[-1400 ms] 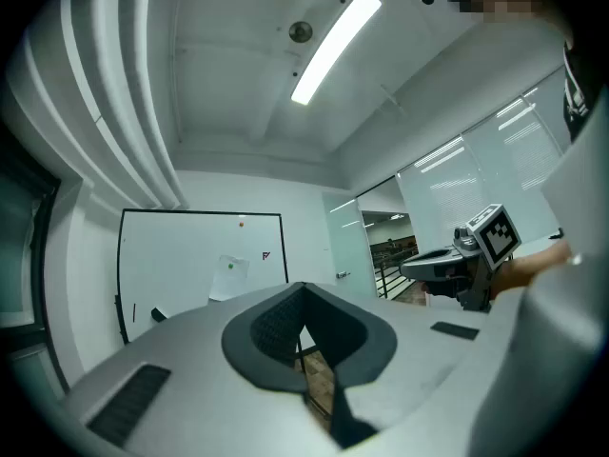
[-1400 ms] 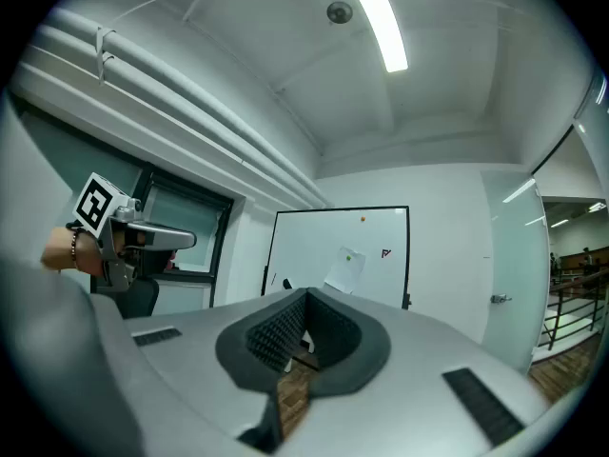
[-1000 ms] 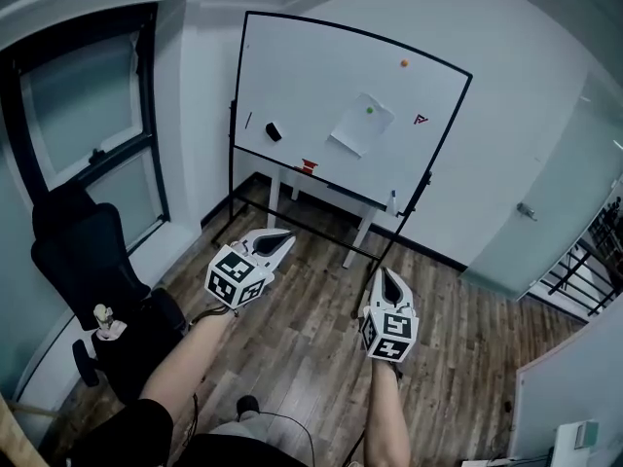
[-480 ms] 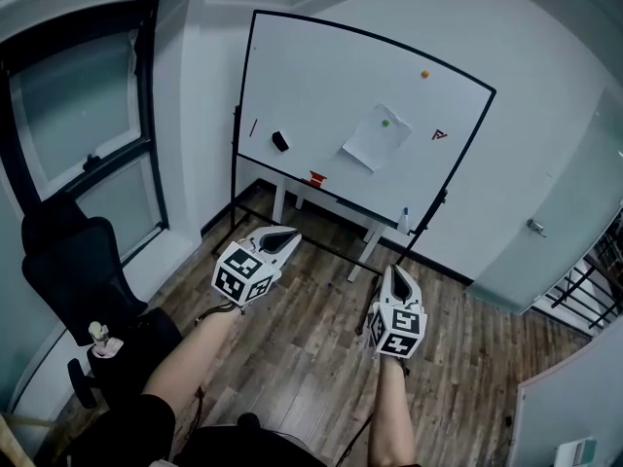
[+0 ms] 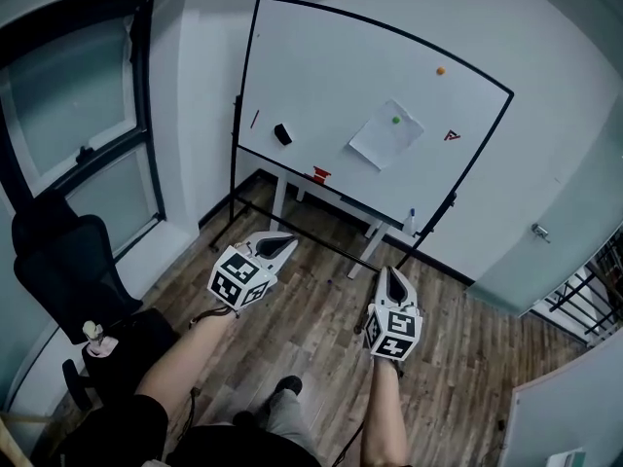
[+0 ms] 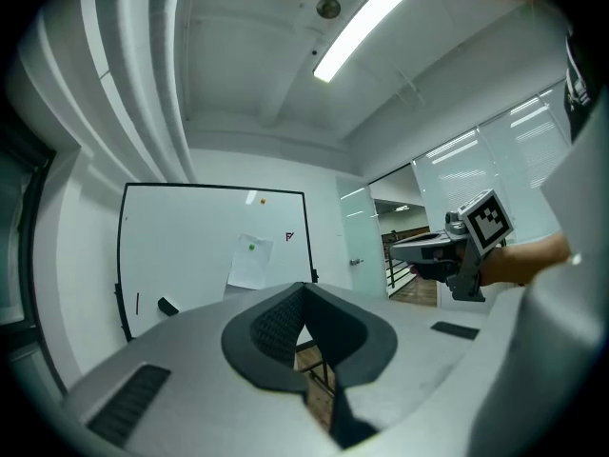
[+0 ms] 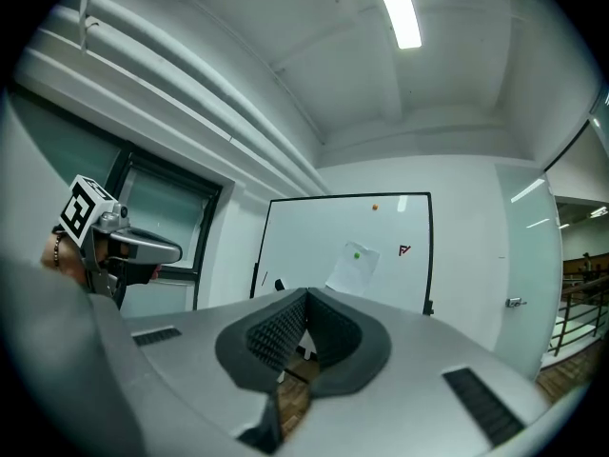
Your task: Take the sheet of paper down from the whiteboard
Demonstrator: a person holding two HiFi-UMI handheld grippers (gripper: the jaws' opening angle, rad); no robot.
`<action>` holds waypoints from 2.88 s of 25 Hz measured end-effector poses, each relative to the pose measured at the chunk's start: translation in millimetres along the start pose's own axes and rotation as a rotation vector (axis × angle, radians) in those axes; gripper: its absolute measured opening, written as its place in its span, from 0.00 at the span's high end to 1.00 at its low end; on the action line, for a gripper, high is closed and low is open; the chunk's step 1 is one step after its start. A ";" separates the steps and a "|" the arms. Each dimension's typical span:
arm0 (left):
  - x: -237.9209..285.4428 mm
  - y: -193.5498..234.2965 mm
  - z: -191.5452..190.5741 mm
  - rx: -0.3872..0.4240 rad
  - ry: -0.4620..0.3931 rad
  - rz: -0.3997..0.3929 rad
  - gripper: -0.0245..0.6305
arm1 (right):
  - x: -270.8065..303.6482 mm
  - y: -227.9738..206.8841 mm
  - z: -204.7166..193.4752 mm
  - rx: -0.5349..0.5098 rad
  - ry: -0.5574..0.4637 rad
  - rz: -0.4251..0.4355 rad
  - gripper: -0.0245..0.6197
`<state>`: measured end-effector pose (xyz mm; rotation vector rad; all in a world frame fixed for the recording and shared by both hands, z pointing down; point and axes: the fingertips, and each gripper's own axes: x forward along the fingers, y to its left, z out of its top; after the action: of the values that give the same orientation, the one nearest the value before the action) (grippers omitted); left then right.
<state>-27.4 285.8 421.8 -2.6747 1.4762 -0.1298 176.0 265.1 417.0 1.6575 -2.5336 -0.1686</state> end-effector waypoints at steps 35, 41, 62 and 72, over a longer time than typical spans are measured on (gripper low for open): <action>192.8 162.1 6.2 -0.087 0.007 0.061 0.93 | 266.2 -93.8 18.7 0.174 -0.013 0.066 0.93; 256.9 170.5 16.7 -0.051 0.017 0.049 0.93 | 309.4 -109.7 35.3 0.148 -0.014 0.105 0.93; 422.0 288.4 12.0 0.044 0.047 -0.088 0.93 | 482.0 -123.8 18.6 0.124 0.056 0.106 0.93; 490.0 348.6 19.1 0.053 0.008 -0.186 0.93 | 558.3 -137.3 20.8 0.123 0.077 -0.036 0.93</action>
<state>-57.6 -313.6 379.6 -2.7666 1.2047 -0.1893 74.7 -300.7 392.6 1.7178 -2.5050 0.0489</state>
